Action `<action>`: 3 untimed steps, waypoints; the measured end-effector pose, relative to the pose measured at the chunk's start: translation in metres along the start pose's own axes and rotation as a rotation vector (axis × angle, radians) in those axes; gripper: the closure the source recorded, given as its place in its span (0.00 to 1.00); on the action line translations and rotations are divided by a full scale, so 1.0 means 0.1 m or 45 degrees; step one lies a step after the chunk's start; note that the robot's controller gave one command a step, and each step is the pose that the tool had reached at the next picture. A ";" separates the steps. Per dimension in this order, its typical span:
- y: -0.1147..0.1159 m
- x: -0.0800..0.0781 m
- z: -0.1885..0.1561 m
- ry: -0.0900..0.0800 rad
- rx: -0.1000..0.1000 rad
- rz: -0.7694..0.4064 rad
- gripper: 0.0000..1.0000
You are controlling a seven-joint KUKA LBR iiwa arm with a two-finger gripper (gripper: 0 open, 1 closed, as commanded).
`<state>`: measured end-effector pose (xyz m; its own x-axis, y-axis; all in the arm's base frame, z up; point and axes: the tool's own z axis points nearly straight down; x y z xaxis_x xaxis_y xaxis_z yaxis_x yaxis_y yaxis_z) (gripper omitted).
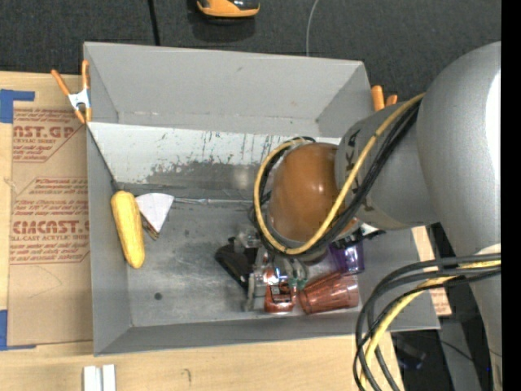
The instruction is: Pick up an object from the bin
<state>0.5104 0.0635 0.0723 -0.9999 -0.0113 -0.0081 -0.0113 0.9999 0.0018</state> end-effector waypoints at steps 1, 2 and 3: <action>-0.03 -0.30 0.02 0.006 -0.003 0.117 1.00; -0.03 -0.30 0.02 0.006 -0.003 0.117 1.00; -0.03 -0.29 0.00 0.007 -0.002 0.117 1.00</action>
Offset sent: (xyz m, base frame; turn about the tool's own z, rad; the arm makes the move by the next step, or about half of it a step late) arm 0.0000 0.0000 0.0000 0.0000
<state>0.5399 0.0606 0.0721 -0.9967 0.0807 -0.0022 0.0807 0.9967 0.0041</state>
